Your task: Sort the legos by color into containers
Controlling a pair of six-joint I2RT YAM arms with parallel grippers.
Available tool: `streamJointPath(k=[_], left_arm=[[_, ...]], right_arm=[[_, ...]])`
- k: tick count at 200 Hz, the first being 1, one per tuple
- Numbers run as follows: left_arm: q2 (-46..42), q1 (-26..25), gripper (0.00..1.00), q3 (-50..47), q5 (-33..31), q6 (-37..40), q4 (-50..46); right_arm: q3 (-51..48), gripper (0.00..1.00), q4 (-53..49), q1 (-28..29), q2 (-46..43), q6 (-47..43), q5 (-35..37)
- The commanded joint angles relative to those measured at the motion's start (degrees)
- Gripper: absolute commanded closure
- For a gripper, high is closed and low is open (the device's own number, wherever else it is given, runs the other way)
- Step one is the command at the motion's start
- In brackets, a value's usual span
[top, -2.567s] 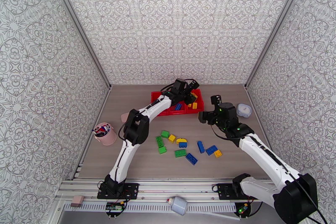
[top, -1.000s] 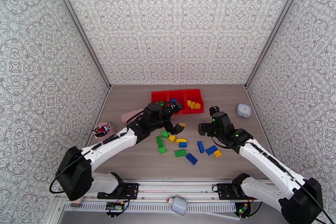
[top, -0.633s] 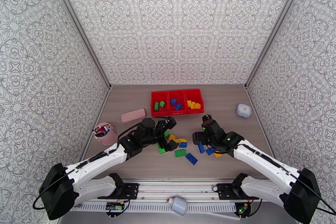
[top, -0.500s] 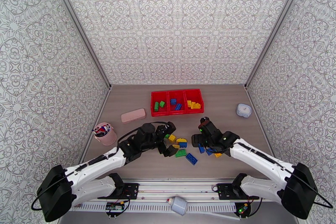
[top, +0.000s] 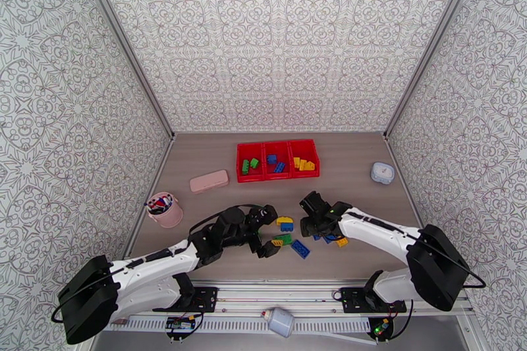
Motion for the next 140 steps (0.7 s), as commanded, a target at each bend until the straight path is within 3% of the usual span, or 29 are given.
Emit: streamJointPath(k=[1, 140], left_arm=[[0.07, -0.57, 0.00, -0.87, -0.62, 1.69, 2.43], [-0.45, -0.76, 0.00, -1.57, -0.61, 2.69, 3.37]], right_arm=[[1.50, 0.35, 0.99, 0.35, 1.17, 0.22, -0.28], [2.00, 0.70, 0.36, 0.25, 2.56, -0.11, 2.43]])
